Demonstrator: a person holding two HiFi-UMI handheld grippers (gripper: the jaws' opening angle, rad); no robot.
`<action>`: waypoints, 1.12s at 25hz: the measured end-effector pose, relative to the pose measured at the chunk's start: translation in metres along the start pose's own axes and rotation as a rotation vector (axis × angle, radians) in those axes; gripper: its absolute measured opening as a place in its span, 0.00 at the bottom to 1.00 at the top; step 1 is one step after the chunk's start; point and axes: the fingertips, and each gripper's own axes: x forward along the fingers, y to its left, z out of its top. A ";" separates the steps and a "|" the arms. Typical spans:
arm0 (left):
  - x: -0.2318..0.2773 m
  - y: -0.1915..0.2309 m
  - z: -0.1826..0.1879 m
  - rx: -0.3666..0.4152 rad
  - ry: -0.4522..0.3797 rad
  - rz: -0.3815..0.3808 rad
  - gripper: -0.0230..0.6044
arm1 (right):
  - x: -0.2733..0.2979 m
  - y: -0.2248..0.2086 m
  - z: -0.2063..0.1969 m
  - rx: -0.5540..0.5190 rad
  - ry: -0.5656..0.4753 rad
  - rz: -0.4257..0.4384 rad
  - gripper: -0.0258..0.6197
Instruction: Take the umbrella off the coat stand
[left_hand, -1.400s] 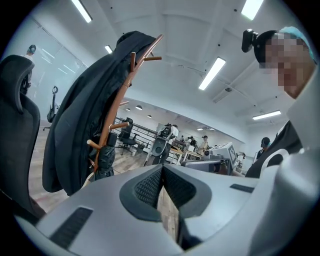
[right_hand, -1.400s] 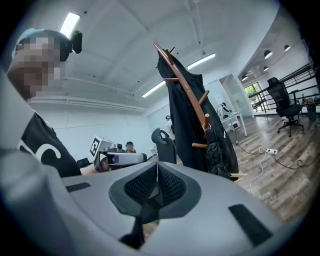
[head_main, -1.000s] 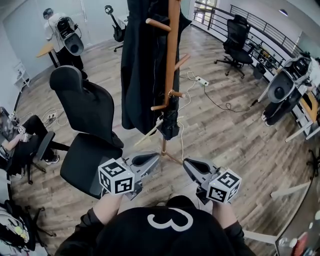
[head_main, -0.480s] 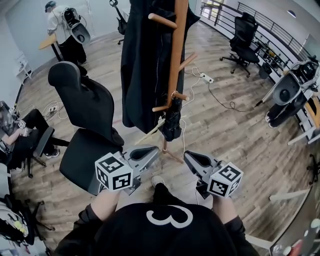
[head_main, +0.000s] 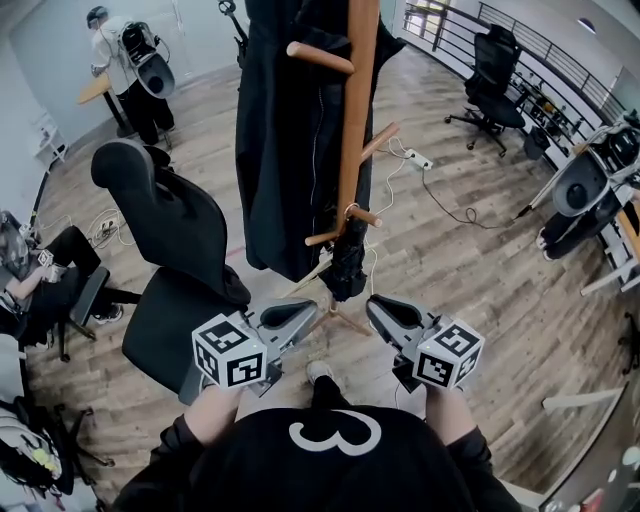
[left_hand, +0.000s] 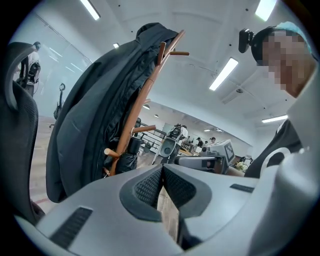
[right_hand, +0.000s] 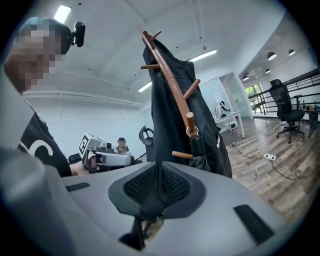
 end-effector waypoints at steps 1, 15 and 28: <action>0.001 0.003 0.001 -0.001 0.000 0.001 0.06 | 0.003 -0.004 0.001 0.000 -0.002 0.001 0.09; 0.008 0.040 0.008 -0.033 -0.004 0.014 0.06 | 0.048 -0.048 0.017 0.011 0.000 -0.042 0.33; 0.012 0.078 0.017 -0.067 -0.018 0.034 0.06 | 0.085 -0.095 0.025 -0.036 0.015 -0.172 0.35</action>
